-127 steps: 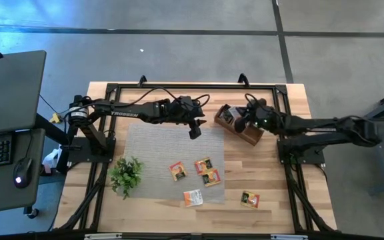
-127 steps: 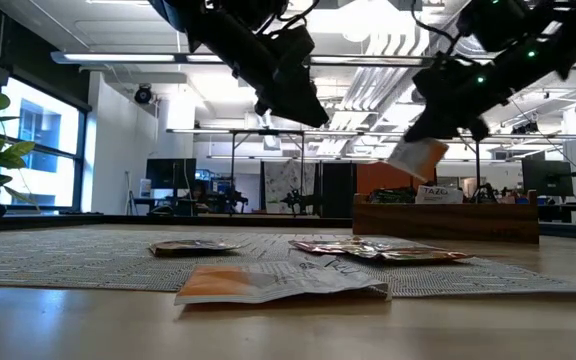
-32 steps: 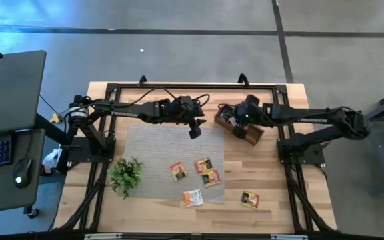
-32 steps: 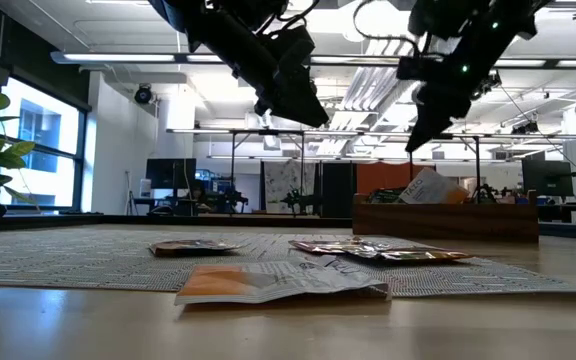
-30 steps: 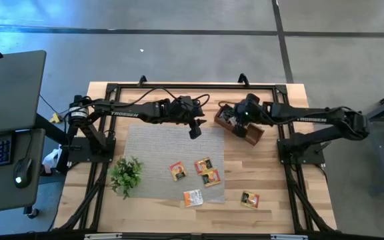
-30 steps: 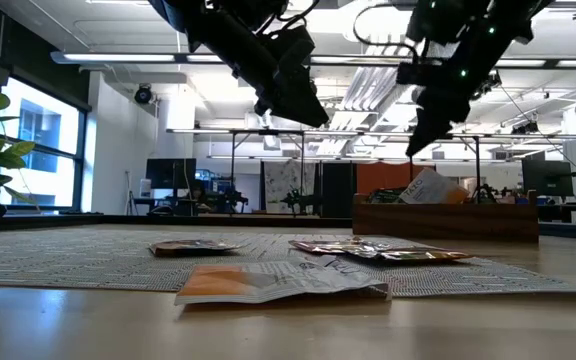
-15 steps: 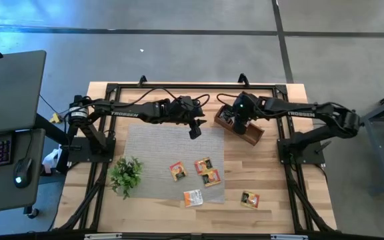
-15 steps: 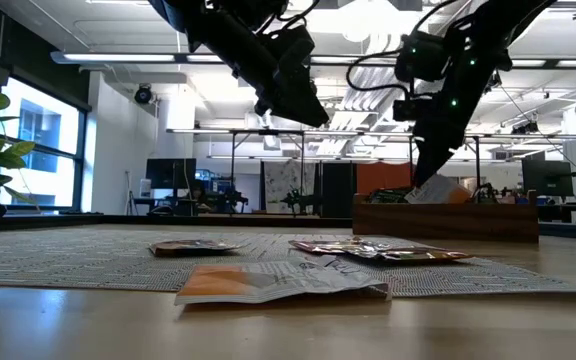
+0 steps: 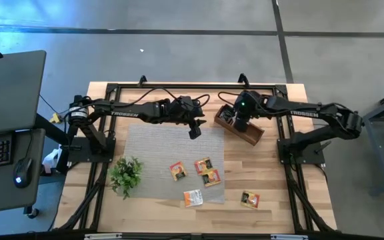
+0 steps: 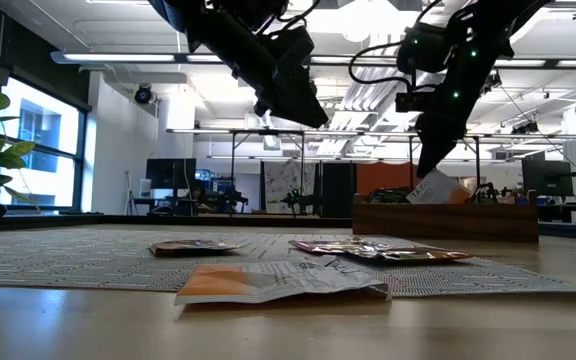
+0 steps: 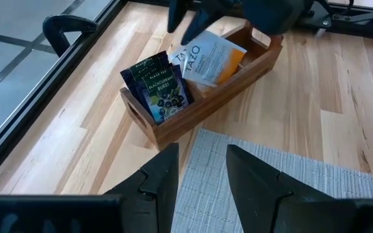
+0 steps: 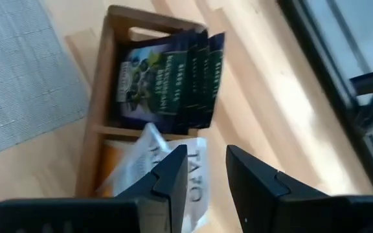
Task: Pick & Place Tea
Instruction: Put the orange tea bag into the middle section of the wooden organizer
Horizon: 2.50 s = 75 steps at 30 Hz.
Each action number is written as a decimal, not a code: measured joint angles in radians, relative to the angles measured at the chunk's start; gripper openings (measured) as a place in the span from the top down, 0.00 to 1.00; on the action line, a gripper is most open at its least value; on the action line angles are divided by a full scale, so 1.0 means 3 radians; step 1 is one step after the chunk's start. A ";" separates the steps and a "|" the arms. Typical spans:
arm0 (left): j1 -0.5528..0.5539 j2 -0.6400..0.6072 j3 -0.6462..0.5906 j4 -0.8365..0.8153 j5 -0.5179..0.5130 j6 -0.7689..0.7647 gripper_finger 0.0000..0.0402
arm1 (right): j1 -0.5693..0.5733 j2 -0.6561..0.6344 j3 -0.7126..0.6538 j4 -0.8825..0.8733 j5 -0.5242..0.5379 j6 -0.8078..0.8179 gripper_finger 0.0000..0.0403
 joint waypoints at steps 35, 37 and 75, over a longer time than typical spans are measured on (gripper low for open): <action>0.0001 0.0000 0.0000 0.0001 0.0000 0.0000 0.68 | 0.0057 -0.0054 -0.0004 -0.0279 0.0013 0.0243 0.99; 0.0000 0.0000 0.0000 0.0000 0.0000 0.0001 0.68 | 0.0076 -0.0132 -0.0004 -0.0271 0.0081 0.0252 0.99; 0.0001 -0.0001 0.0000 -0.0077 -0.0001 0.0005 0.68 | 0.1038 -0.0968 -0.1212 0.1353 0.0746 0.1355 0.89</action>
